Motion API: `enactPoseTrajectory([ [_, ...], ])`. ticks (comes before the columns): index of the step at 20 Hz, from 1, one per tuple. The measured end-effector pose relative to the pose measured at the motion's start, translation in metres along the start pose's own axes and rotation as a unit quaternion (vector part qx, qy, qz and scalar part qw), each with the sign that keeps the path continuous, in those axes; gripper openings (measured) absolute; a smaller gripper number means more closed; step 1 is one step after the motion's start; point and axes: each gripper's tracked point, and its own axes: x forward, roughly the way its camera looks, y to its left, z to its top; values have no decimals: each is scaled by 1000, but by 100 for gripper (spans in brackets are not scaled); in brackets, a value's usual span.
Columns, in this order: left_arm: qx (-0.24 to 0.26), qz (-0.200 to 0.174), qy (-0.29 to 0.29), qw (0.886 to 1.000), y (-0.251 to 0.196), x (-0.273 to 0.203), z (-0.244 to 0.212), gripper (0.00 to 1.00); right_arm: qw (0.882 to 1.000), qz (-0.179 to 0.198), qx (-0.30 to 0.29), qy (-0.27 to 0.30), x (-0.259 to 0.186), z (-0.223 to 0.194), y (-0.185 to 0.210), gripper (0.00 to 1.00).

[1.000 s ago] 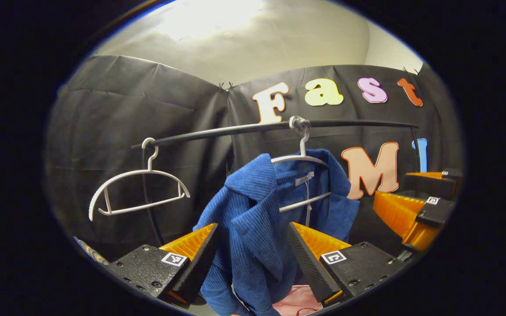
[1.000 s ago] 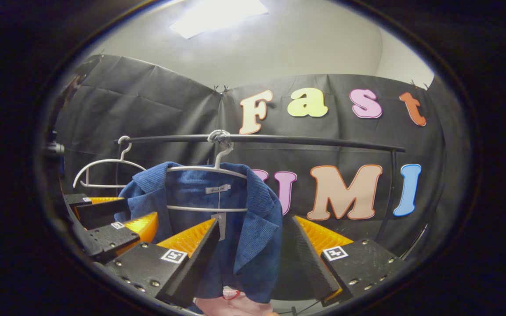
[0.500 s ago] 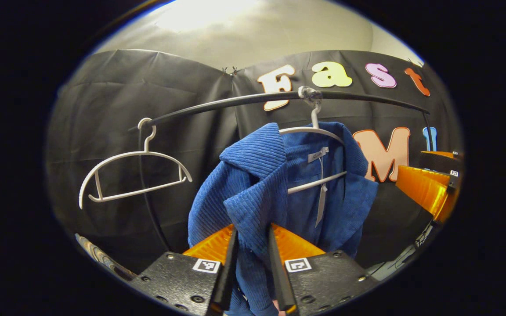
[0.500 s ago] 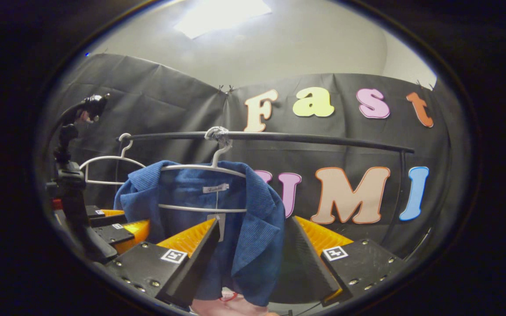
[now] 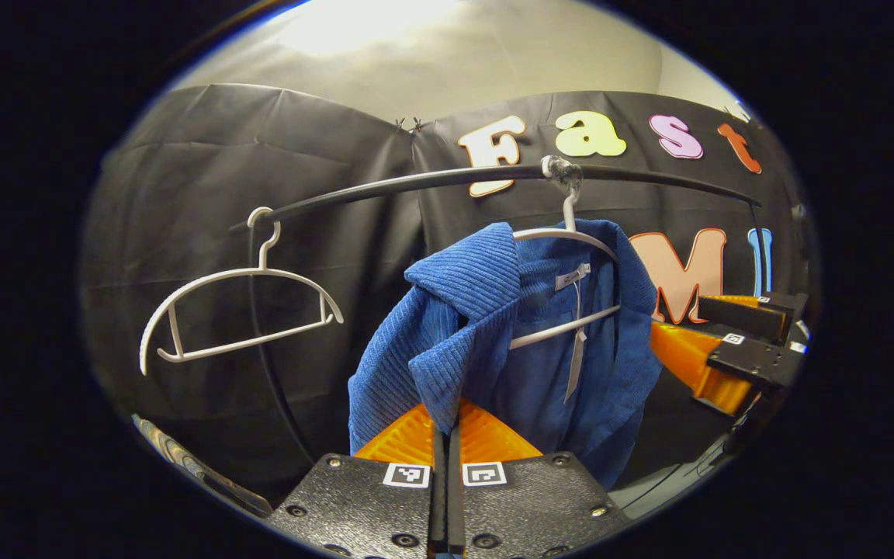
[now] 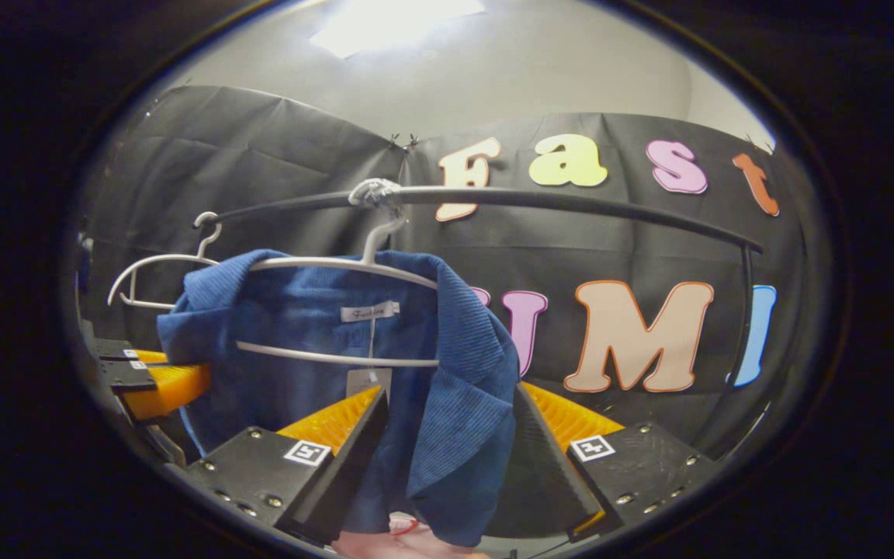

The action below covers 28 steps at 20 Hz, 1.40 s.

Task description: Grasp the clothes on the hanger with both hands and then place them into the laundry hamper below.

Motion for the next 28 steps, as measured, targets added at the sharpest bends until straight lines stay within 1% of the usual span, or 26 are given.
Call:
enactPoseTrajectory([
  [1, -1, -3, -1, 1000, 0, 1, 1, 0, 1000, -2, 2, 0, 9, -3, 0, 97],
  [2, -1, -8, -3, 1000, 0, 1, 1, 0, 1000, -3, 4, 3, 18, -6, 1, 94],
  [7, 12, -19, -8, 1000, 1, 1, 3, 0, 1000, -8, 20, 19, 52, -27, 2, 94],
  [9, 9, -23, -8, 1000, 1, -1, 3, 1, 999, -10, 22, 31, 65, -37, 2, 94],
  [10, 6, -26, -8, 1000, 3, 0, 3, 0, 999, -9, 22, 39, 69, -44, 3, 94],
  [11, 3, -26, -7, 1000, 4, 1, 3, 0, 999, -7, 23, 47, 73, -50, 3, 99],
  [12, 1, -26, -6, 1000, 6, 2, 3, 0, 998, -13, 20, 55, 77, -57, 2, 94],
  [15, -2, -25, -9, 1000, 9, 0, 7, 0, 997, -26, 10, 71, 84, -69, -5, 63],
  [17, -6, -28, -8, 1000, 11, -2, 11, 1, 996, -28, 0, 84, 88, -75, -11, 46],
  [18, -11, -35, -5, 999, 11, -3, 13, 2, 995, -46, -10, 91, 86, -79, -21, 45],
  [20, -26, -46, 1, 999, 13, -8, 17, 1, 993, -61, -9, 100, 92, -81, -27, 9],
  [21, -38, -50, 6, 998, 15, -11, 18, 1, 993, -63, -7, 101, 95, -80, -30, 14],
  [24, -75, -54, 10, 996, 22, -17, 24, 1, 992, -83, -6, 94, 98, -76, -42, 14],
  [28, -80, -52, 13, 995, 27, -23, 33, 0, 992, -97, -19, 76, 98, -66, -53, 14],
])
